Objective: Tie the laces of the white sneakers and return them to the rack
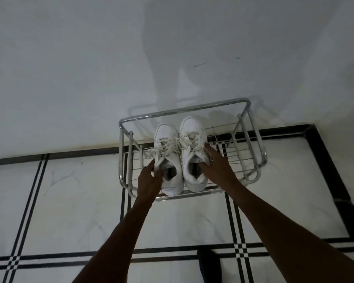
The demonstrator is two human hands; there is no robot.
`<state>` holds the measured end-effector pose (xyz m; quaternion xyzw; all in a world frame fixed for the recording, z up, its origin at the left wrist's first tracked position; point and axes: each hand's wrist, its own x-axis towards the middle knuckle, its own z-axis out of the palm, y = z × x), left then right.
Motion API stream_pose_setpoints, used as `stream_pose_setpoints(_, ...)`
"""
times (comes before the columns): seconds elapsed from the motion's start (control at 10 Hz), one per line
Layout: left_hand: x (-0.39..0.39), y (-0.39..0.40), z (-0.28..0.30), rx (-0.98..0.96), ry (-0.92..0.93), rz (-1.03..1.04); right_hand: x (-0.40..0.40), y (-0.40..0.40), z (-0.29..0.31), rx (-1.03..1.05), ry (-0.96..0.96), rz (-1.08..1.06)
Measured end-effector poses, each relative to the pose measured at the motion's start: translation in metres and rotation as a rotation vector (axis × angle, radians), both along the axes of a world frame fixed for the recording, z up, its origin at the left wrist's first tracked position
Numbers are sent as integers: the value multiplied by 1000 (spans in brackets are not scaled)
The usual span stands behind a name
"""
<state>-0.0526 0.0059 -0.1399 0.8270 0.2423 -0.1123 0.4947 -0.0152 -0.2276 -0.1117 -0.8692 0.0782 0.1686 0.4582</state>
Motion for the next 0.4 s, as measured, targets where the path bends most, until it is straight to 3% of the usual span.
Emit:
stream_pose_setpoints(0.1,12,2,-25,-7,32,7,16,3,-19,6,39,15)
stream_pose_setpoints(0.4,27,-10,2,138,12,-31,21,0,-12,-78,28,72)
